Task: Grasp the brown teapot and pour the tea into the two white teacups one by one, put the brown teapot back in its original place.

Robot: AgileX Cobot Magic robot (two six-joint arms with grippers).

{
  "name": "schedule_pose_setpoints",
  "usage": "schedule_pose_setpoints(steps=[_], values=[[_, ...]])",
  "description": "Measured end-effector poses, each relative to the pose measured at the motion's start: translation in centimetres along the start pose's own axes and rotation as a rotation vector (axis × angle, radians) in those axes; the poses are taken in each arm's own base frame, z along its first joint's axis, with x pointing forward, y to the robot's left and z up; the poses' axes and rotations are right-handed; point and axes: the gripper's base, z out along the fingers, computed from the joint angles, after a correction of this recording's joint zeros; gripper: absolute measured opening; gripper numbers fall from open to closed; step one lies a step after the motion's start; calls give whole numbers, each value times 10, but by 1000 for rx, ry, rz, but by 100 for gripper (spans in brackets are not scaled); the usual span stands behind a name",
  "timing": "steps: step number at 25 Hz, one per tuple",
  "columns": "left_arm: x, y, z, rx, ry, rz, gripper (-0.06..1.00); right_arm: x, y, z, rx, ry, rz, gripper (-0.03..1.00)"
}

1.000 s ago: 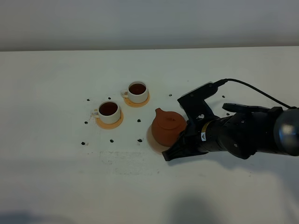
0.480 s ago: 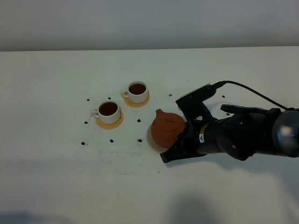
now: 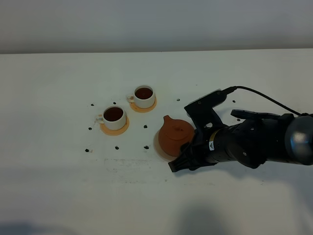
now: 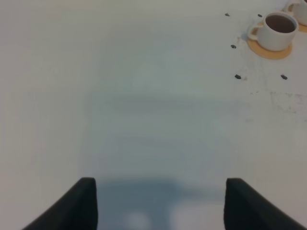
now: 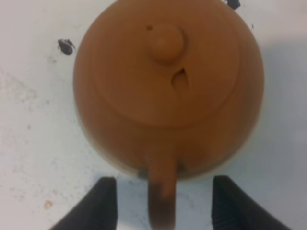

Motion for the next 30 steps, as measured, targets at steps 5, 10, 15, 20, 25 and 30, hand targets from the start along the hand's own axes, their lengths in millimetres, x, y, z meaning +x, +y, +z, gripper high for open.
schedule_pose_setpoints(steps=[5,10,15,20,25,30], values=[[0,0,0,0,0,0,54,1,0,-2,4,15,-5,45],[0,0,0,0,0,0,54,-9,-4,-22,5,-42,-10,45],[0,0,0,0,0,0,54,-22,-18,-50,23,-144,5,45],[0,0,0,0,0,0,54,-41,-38,-84,54,-334,13,45],[0,0,0,0,0,0,54,-48,-60,-124,114,-460,28,45],[0,0,0,0,0,0,54,-41,-78,-170,181,-509,79,45]])
